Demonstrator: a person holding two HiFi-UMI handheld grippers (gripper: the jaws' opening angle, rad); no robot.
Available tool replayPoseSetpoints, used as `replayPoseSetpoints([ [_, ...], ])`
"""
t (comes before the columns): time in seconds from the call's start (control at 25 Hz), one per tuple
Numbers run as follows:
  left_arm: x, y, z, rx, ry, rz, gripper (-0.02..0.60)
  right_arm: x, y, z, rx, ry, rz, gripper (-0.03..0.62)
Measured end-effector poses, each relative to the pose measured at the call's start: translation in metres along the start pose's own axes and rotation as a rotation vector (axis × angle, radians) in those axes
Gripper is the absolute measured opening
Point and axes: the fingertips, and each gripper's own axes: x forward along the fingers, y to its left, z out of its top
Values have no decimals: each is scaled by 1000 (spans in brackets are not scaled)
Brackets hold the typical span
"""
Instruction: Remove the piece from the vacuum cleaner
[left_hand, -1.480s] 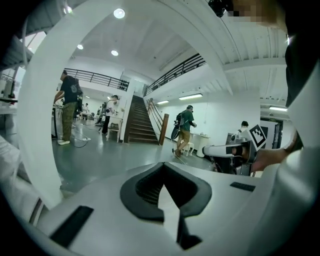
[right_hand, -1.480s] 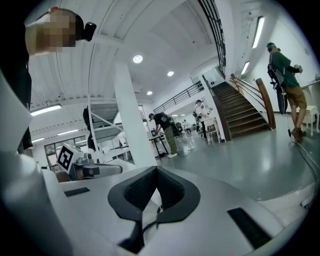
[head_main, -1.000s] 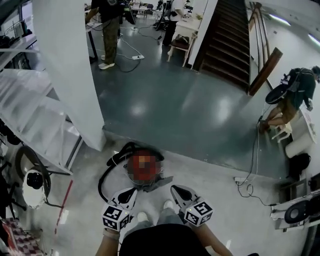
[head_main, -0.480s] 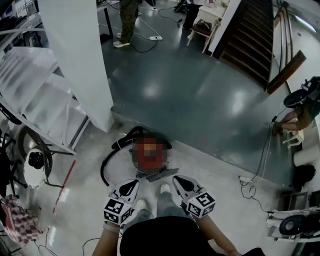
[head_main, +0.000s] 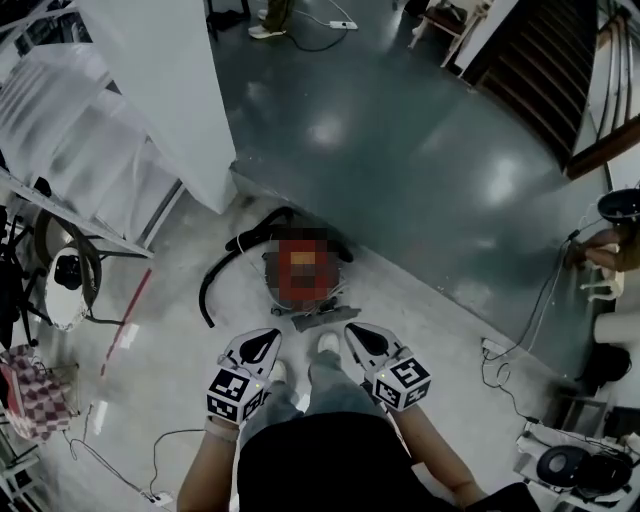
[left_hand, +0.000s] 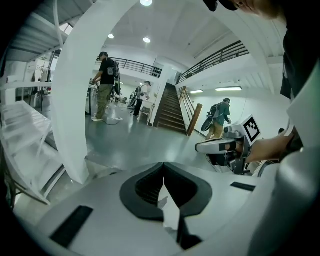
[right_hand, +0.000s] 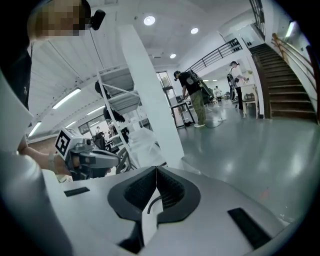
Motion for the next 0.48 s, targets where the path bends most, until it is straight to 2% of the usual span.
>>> replayPoseSetpoints([
  [0.28,36,12,-36,-54,68,77,18,27,-34,-43,0,108,70,28],
  [0.48,65,16,-73,-92,125,107,20,46,-56,-77,-54,185,105,29],
])
